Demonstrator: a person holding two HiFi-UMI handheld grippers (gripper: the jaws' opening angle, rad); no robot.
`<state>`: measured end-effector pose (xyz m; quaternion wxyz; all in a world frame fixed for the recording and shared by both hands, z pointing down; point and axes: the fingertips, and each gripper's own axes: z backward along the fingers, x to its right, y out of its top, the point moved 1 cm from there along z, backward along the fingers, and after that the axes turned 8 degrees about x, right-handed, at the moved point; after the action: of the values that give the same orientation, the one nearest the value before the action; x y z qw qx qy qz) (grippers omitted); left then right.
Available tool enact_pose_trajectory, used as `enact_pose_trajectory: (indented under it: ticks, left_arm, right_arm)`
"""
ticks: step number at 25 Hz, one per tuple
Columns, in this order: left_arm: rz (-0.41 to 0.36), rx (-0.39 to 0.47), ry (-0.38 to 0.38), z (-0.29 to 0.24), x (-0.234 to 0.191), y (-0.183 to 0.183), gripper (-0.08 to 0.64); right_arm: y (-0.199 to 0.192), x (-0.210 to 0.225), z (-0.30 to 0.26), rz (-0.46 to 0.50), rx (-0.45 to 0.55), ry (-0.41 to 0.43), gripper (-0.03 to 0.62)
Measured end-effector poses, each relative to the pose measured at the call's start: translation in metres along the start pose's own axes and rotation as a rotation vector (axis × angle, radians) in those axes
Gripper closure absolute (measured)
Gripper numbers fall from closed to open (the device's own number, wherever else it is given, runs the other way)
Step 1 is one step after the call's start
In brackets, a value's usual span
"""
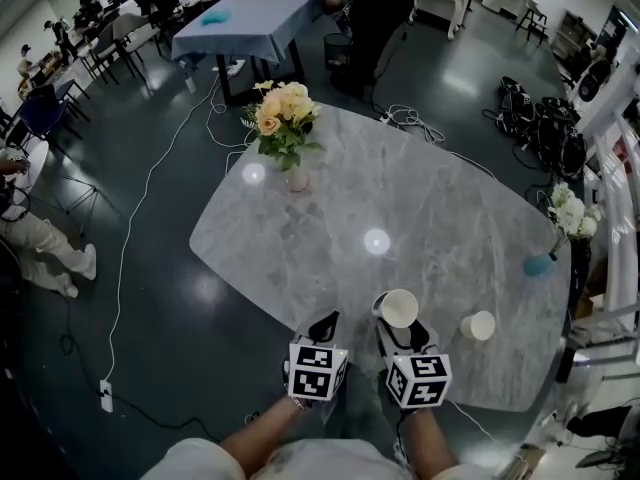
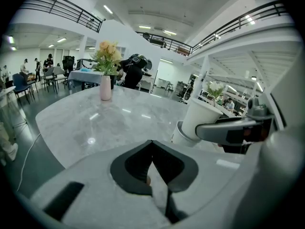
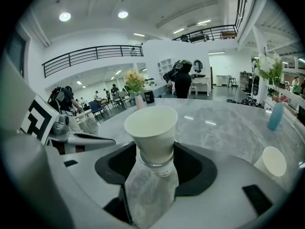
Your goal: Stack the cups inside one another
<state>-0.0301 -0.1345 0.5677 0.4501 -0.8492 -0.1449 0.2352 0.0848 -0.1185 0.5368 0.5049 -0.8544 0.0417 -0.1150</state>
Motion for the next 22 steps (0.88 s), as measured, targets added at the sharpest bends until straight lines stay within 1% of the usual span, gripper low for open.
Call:
enact_pose_trajectory:
  ticks: [8, 12, 22]
  left_arm:
    - [0.009, 0.005, 0.013, 0.001, 0.000, -0.002, 0.565]
    - [0.016, 0.006, 0.021, 0.000, -0.003, -0.003, 0.565]
    - [0.016, 0.017, 0.014, -0.004, 0.007, 0.004, 0.565]
  right_arm:
    - [-0.005, -0.003, -0.002, 0.035, -0.018, 0.009, 0.373]
    - [-0.009, -0.004, -0.001, 0.033, -0.029, 0.015, 0.368]
    - [0.005, 0.010, 0.012, 0.017, 0.013, -0.007, 0.365]
